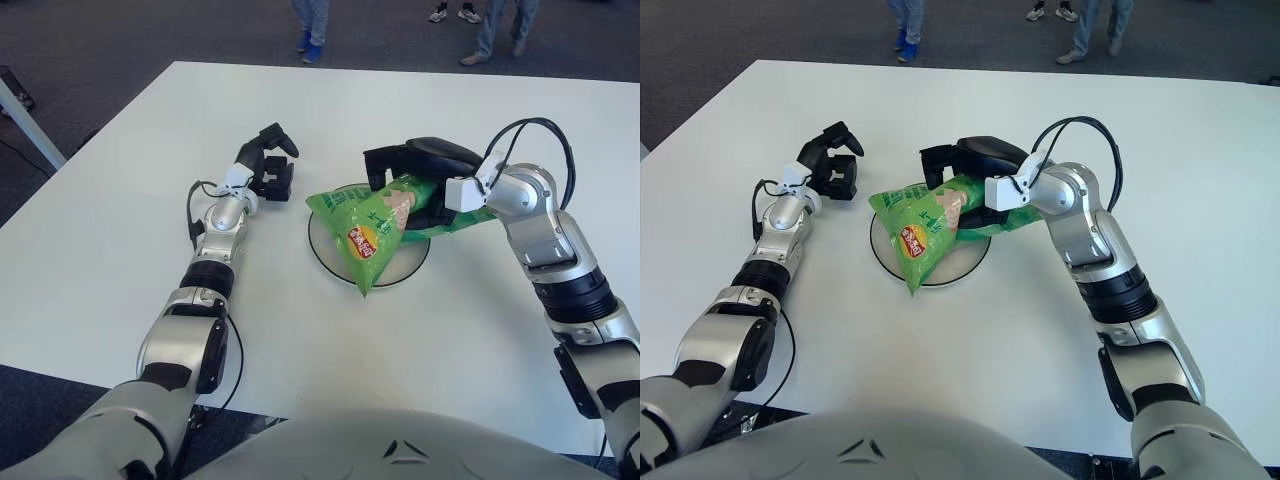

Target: Put the snack into the plate.

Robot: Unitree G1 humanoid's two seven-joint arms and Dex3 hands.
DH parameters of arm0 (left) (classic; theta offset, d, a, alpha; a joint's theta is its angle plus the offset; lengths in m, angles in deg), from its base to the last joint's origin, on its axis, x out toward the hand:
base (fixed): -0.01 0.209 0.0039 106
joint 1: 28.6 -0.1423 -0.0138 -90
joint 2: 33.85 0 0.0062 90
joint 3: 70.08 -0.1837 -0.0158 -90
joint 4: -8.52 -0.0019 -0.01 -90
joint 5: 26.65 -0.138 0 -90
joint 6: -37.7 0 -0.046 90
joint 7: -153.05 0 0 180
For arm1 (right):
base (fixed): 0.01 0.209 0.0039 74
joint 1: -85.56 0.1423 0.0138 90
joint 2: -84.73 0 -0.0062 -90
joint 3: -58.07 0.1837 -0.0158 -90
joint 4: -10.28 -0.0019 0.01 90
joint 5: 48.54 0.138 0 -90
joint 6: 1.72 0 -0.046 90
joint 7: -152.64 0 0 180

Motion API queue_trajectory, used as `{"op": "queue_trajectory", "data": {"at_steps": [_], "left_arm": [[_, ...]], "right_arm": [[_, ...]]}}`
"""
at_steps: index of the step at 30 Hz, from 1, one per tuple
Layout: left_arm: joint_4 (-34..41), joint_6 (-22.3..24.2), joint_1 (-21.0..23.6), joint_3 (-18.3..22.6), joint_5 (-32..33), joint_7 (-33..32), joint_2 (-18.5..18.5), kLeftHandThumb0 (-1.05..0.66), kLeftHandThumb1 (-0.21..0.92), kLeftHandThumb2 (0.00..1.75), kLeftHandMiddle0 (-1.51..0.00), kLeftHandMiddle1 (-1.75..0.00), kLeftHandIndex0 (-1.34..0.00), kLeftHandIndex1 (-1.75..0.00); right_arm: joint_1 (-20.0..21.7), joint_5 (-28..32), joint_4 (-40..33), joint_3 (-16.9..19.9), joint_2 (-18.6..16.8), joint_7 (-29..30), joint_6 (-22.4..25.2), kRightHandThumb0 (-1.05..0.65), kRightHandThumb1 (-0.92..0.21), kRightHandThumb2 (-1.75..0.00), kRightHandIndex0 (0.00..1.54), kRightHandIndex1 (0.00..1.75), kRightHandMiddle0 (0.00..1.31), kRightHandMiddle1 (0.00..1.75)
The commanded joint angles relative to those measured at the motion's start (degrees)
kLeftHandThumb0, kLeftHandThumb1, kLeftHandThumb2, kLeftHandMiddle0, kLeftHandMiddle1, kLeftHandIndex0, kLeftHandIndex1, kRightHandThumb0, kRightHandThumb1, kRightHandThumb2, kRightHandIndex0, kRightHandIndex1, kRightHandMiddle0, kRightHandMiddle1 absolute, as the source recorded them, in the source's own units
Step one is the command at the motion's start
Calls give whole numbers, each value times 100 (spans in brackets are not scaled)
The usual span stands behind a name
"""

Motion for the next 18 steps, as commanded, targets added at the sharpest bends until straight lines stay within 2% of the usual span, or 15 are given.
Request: {"op": "queue_trajectory", "data": {"at_steps": [1,3,6,9,12,15,18], "left_arm": [[-221,17,-486,-67,-77,-81,151,-47,36,126,-129,-175,-58,-175],[-216,1,-489,-86,-136,-143,147,-47,36,127,-129,-175,-58,-175],[-197,14,-494,-114,-203,-218,147,-47,35,127,-129,-175,-59,-175],[-178,43,-498,-133,-249,-272,146,-47,35,128,-130,-175,-59,-175],[-168,49,-501,-149,-302,-327,136,-47,34,128,-130,-175,-59,-175],[-147,40,-512,-168,-361,-394,126,-47,34,129,-130,-175,-60,-175],[-124,30,-523,-210,-444,-520,148,-47,33,129,-130,-175,-60,-175]], "right_arm": [[75,90,-9,-45,178,-212,-54,-56,-35,-94,9,124,4,140],[113,118,10,-70,254,-343,-88,-60,-37,-92,6,112,2,133],[171,119,40,-104,369,-501,-170,-66,-41,-85,4,85,0,120],[249,78,82,-156,486,-619,-335,-72,-47,-77,3,67,0,106],[304,-1,115,-185,577,-637,-528,-75,-51,-72,2,57,0,95],[350,-60,132,-197,669,-639,-691,-80,-57,-63,1,34,0,67],[416,-84,132,-176,784,-693,-820,-82,-59,-60,0,20,0,51]]}}
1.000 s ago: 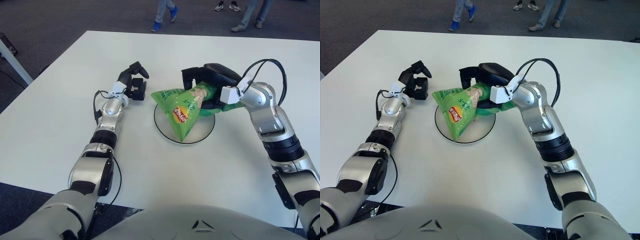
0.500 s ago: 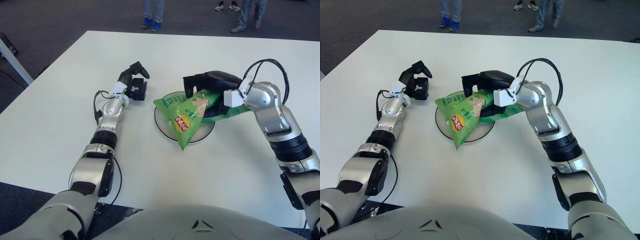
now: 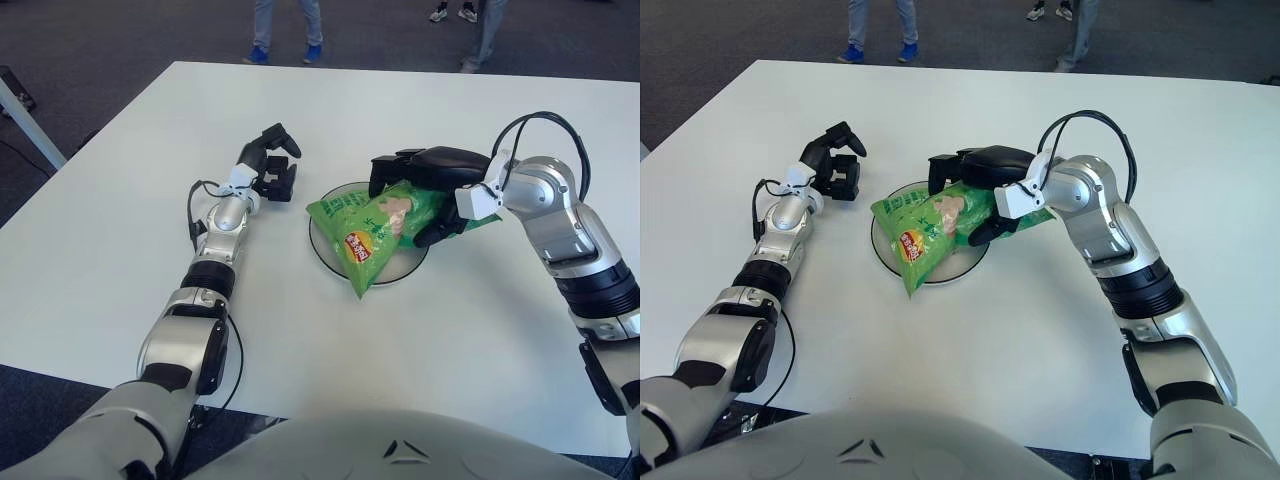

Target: Put the snack into the plate.

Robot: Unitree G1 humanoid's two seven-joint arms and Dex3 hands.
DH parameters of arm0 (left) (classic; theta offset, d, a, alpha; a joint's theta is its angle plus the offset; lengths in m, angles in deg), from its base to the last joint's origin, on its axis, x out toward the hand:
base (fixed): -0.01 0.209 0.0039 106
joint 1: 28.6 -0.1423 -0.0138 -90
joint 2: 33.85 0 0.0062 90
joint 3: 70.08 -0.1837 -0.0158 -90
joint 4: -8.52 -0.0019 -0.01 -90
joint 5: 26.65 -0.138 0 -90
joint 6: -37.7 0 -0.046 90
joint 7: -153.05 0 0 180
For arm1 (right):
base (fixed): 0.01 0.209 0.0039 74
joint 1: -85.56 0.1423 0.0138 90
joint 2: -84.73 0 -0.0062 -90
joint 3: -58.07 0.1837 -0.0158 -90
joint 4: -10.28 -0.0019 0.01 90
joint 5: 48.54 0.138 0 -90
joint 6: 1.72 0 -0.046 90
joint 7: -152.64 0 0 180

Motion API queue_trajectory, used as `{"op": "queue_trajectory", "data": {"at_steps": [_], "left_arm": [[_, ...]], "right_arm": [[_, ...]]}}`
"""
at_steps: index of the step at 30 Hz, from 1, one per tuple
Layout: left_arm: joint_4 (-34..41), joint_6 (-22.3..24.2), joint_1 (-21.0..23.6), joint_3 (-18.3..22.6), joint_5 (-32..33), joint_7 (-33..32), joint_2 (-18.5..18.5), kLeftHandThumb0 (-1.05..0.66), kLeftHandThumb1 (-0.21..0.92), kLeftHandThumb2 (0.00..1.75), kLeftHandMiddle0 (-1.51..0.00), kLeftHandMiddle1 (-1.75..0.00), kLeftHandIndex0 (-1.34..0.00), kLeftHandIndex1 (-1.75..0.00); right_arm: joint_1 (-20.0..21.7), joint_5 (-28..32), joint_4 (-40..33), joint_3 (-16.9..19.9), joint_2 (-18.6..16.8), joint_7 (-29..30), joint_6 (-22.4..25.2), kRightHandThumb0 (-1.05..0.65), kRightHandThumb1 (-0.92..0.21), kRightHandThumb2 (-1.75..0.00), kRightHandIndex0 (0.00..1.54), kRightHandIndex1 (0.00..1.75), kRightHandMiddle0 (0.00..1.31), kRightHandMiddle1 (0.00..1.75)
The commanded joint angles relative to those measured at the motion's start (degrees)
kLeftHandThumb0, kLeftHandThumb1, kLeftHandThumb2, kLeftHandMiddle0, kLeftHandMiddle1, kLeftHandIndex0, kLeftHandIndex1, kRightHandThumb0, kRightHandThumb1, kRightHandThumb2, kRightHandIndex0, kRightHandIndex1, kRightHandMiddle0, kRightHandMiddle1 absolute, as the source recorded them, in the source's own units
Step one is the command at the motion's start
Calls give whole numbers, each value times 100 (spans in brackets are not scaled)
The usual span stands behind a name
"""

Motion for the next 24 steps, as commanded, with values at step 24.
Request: {"op": "queue_trajectory", "data": {"at_steps": [24], "left_arm": [[-43,236,-520,-250,-389,-491,110,-49,28,136,-131,-175,-64,-175]], "right_arm": [[879,343,697,189,655,-604,-748,-102,-86,-16,0,0,0,0]]}}
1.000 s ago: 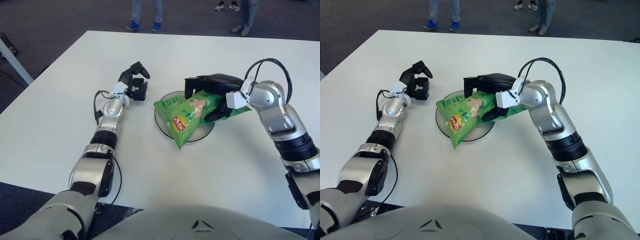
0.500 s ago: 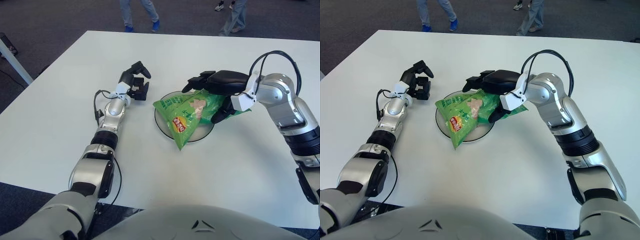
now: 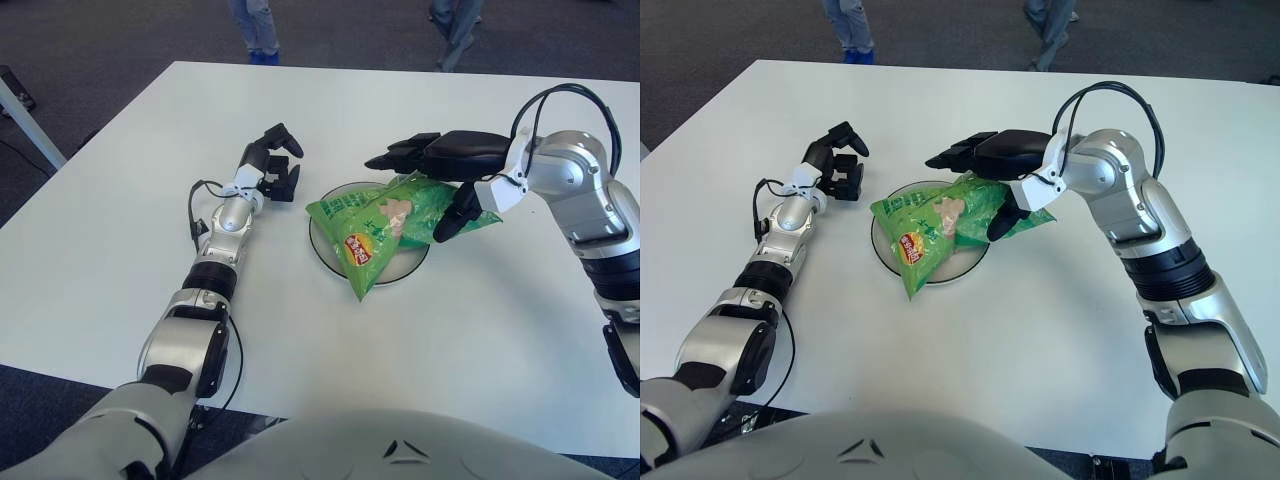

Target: Put the snack into the plate.

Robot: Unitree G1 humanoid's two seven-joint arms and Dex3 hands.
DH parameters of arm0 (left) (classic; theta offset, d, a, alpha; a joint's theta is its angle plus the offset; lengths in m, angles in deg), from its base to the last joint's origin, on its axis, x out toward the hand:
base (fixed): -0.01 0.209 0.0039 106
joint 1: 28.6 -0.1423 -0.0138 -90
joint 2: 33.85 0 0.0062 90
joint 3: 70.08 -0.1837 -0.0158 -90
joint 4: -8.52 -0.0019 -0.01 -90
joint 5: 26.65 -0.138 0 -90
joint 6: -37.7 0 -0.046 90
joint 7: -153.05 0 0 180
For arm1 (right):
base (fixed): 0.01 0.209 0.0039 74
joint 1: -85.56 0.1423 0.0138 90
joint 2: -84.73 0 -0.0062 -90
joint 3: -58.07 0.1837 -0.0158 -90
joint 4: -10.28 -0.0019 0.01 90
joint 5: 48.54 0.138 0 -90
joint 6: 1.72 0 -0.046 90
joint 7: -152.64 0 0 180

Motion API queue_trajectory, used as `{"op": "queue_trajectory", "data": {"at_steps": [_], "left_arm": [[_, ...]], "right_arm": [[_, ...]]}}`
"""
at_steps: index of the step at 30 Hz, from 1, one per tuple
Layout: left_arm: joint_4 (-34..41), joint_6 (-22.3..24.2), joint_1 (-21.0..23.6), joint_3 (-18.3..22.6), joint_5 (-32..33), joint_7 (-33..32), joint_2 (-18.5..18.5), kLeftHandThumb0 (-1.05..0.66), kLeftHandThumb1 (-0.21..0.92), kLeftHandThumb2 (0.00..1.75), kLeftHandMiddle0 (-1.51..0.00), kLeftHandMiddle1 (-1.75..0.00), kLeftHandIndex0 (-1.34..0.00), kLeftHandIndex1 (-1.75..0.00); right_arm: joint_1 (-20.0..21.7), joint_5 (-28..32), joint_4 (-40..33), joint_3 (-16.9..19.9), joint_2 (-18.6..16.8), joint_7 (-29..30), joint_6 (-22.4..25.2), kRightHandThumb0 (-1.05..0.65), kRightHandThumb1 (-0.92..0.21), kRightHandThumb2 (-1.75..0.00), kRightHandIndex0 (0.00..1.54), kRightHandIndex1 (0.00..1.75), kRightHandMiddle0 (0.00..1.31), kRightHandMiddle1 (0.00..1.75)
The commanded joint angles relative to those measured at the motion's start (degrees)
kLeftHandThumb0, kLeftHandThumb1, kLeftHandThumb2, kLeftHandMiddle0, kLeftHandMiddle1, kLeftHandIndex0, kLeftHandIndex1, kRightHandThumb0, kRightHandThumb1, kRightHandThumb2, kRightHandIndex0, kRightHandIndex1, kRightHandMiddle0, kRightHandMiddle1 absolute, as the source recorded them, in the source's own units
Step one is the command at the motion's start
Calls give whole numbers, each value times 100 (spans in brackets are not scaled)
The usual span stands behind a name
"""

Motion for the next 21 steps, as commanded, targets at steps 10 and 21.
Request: {"op": "queue_trajectory", "data": {"at_steps": [10,21], "left_arm": [[-40,280,-537,-100,-8,72,69,-50,26,138,-131,-175,-66,-175],[15,294,-561,-89,-8,51,78,-49,28,136,-130,-175,-64,-175]], "right_arm": [[1177,1249,1134,372,759,-1225,-686,-105,-92,-23,0,0,0,0],[821,1462,1313,706,649,-831,-230,-102,-85,-10,0,0,0,0]]}}
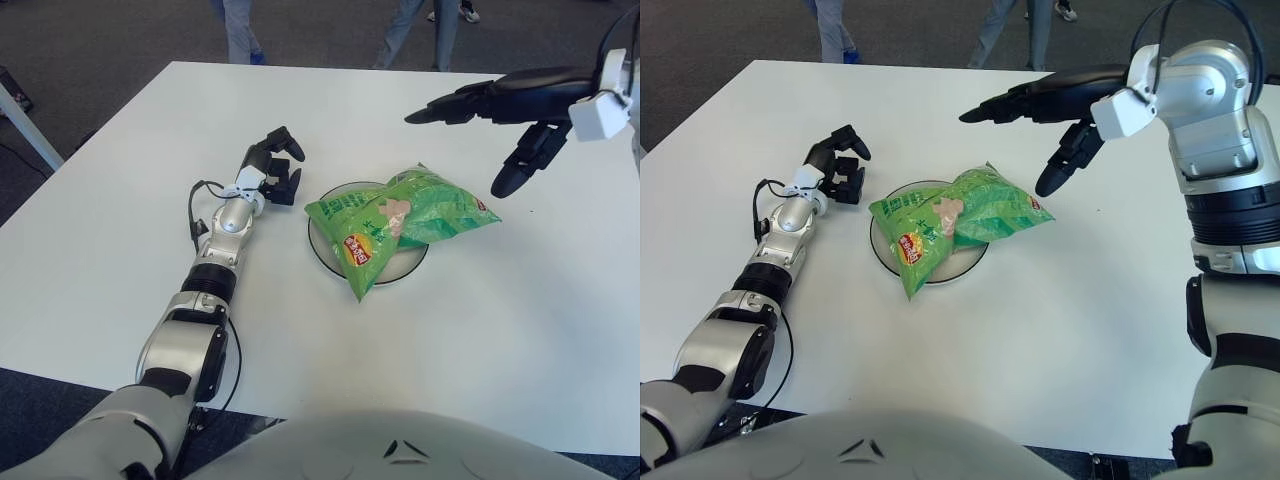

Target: Put the snack into the plate.

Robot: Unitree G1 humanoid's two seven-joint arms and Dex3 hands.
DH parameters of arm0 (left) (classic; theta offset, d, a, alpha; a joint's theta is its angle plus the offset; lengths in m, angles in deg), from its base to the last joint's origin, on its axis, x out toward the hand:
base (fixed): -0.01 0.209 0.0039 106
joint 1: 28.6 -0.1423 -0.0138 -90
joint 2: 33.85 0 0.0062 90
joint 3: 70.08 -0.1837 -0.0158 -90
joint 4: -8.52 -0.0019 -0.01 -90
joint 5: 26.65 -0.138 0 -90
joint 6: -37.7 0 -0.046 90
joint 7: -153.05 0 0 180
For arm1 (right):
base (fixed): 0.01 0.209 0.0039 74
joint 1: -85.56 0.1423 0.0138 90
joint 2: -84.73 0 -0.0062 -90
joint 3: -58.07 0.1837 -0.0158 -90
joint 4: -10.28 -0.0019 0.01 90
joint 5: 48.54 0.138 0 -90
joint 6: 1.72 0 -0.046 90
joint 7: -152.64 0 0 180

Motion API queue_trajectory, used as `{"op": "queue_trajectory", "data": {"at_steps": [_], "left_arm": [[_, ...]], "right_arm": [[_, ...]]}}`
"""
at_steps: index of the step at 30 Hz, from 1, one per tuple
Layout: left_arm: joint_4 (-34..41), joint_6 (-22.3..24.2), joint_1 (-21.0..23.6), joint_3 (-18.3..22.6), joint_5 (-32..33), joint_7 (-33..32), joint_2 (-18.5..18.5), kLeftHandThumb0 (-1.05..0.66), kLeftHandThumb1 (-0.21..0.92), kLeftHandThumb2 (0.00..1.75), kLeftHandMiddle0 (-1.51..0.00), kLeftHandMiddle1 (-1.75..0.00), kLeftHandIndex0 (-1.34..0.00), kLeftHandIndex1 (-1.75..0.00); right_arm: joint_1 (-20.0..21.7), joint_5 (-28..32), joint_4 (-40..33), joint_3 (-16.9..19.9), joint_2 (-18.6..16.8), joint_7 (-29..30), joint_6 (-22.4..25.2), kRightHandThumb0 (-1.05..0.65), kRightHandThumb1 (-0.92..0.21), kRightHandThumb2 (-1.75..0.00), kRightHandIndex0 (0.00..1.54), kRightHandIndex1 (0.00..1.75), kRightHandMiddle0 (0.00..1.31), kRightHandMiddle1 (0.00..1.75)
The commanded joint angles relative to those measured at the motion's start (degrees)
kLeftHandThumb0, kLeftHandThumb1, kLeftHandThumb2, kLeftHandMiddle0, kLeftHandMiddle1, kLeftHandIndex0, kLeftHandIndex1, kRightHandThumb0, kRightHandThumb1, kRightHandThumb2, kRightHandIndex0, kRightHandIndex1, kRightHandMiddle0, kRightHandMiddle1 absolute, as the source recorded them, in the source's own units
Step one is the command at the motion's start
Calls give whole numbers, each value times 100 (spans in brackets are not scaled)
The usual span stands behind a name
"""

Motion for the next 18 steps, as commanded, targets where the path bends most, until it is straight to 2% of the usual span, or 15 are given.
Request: {"op": "queue_trajectory", "data": {"at_steps": [1,5,9,13,15,16,18], "left_arm": [[-244,34,-432,-38,16,-13,110,-49,28,136,-130,-175,-64,-175],[-286,-18,-418,-35,11,-18,101,-49,28,136,-130,-175,-64,-175],[-289,-4,-415,-33,20,8,92,-49,28,136,-130,-175,-64,-175],[-294,-23,-418,-25,25,8,86,-49,28,136,-130,-175,-64,-175],[-322,-28,-411,-18,31,27,67,-49,28,136,-130,-175,-64,-175],[-341,-43,-406,-13,31,23,62,-49,28,136,-130,-175,-64,-175],[-368,-61,-397,-7,27,1,64,-49,28,136,-130,-175,-64,-175]], "right_arm": [[-216,-97,60,159,-65,346,99,-102,-85,-9,0,0,0,0],[-169,-323,-118,196,101,443,250,-104,-85,-8,0,0,0,0],[-455,-171,-185,414,153,501,821,-105,-84,-8,0,0,0,0],[-821,-195,-178,729,108,942,1082,-102,-83,-7,0,0,0,0],[-920,-453,-348,778,111,1238,1254,-100,-83,-7,0,0,1,0],[-1112,-630,-383,871,60,1572,1316,-97,-82,-7,0,0,2,1],[-1393,-829,-457,1024,-96,2103,1553,-89,-75,-17,1,0,1,14]]}}
